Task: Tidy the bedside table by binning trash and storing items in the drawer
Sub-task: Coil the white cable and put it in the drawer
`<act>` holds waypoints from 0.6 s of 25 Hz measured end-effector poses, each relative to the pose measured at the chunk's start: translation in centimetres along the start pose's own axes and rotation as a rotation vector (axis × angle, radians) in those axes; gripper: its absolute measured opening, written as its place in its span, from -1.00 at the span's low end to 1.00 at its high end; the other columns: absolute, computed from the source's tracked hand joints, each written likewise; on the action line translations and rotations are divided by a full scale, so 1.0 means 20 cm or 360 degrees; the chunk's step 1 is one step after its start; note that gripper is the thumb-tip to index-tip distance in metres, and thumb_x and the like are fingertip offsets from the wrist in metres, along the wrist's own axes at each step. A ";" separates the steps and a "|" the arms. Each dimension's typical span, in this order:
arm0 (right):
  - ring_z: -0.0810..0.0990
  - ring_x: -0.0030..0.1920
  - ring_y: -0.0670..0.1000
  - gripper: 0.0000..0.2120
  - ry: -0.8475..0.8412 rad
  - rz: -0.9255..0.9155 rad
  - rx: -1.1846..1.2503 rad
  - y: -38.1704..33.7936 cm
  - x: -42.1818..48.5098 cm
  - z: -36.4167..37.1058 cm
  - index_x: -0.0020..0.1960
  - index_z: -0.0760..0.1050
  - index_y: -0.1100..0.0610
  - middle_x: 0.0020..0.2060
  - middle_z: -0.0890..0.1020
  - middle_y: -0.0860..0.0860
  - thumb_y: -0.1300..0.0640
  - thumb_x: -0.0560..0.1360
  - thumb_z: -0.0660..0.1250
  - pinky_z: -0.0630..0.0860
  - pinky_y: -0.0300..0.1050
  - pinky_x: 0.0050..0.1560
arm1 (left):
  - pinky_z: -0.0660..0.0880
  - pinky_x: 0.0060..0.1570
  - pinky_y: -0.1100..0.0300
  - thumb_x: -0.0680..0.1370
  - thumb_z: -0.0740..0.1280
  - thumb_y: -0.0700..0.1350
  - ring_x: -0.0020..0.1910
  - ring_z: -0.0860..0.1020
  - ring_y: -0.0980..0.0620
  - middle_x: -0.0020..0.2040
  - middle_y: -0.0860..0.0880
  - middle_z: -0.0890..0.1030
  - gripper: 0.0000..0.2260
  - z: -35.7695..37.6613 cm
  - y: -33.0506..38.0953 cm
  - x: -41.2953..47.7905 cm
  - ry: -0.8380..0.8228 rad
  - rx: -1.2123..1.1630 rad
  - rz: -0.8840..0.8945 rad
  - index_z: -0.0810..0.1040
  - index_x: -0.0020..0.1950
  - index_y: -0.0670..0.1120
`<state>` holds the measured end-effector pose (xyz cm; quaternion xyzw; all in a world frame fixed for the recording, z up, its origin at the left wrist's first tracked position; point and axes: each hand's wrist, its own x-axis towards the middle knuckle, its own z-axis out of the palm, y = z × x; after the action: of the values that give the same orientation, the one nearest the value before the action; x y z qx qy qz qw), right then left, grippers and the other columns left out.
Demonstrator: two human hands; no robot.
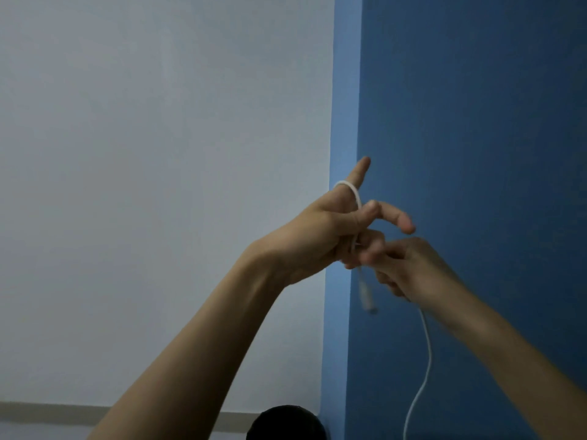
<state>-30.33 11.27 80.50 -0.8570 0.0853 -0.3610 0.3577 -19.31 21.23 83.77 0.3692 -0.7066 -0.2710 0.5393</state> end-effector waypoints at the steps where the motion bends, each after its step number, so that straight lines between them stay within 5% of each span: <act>1: 0.22 -0.61 -0.15 -0.60 0.0033 -0.0021 0.0021 0.00 -0.01 0.00 -0.30 0.65 0.03 -0.65 0.31 -0.09 -0.28 0.30 0.25 0.20 -0.35 -0.55 | 0.18 -0.38 0.11 0.63 0.04 -0.24 -0.50 0.47 0.13 -0.12 0.04 0.64 -0.40 0.00 0.00 0.00 0.0059 0.0032 0.0008 -0.22 0.53 0.10; 3: 0.22 -0.61 -0.15 -0.60 0.0059 -0.0091 -0.0022 0.02 -0.03 0.00 -0.30 0.65 0.04 -0.66 0.30 -0.08 -0.25 0.33 0.23 0.19 -0.36 -0.55 | 0.42 -0.41 0.20 0.62 0.05 -0.34 -0.37 0.59 0.10 0.00 -0.01 0.63 -0.42 -0.01 0.00 0.00 0.0136 0.0038 0.0015 -0.10 0.55 0.01; 5: 0.22 -0.61 -0.13 -0.69 0.0063 -0.0165 -0.0117 0.00 -0.06 0.02 -0.29 0.65 0.03 -0.63 0.30 -0.05 -0.13 0.44 0.26 0.18 -0.35 -0.55 | 0.60 -0.10 0.15 0.57 0.03 -0.46 0.13 0.62 -0.06 0.26 -0.13 0.55 -0.42 -0.02 -0.01 -0.01 0.0157 0.0032 0.0001 0.03 0.54 -0.09; 8: 0.25 -0.61 -0.11 -0.72 0.0039 -0.0288 -0.0381 -0.01 -0.10 0.02 -0.36 0.58 -0.07 -0.63 0.32 -0.04 0.00 0.51 0.27 0.20 -0.34 -0.56 | 0.35 0.38 0.03 0.54 0.01 -0.50 0.42 0.37 -0.09 0.44 -0.11 0.40 -0.45 -0.03 -0.01 -0.01 0.0220 0.0067 -0.0065 0.21 0.49 -0.14; 12: 0.45 -0.49 -0.21 -0.78 -0.0048 -0.0330 -0.0971 -0.04 -0.15 0.03 -0.27 0.55 -0.05 -0.55 0.49 -0.28 0.01 0.52 0.23 0.29 -0.34 -0.51 | 0.30 0.40 0.11 0.54 0.00 -0.52 0.43 0.35 -0.01 0.40 -0.11 0.43 -0.46 -0.02 -0.06 -0.01 0.0280 0.0419 -0.0199 0.23 0.47 -0.17; 15: 0.47 -0.46 -0.11 -0.71 0.0082 -0.0491 -0.1201 -0.11 -0.18 -0.01 -0.43 0.49 0.02 -0.61 0.46 -0.07 -0.05 0.43 0.31 0.27 -0.30 -0.51 | 0.49 0.06 0.31 0.56 0.08 -0.46 0.04 0.57 0.01 0.15 -0.28 0.55 -0.63 -0.01 -0.12 -0.02 0.0141 0.0651 -0.0301 0.34 0.34 -0.26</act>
<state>-33.31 14.25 80.08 -0.9215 0.0910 -0.3751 -0.0425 -18.57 20.13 81.77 0.5470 -0.6847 -0.1551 0.4559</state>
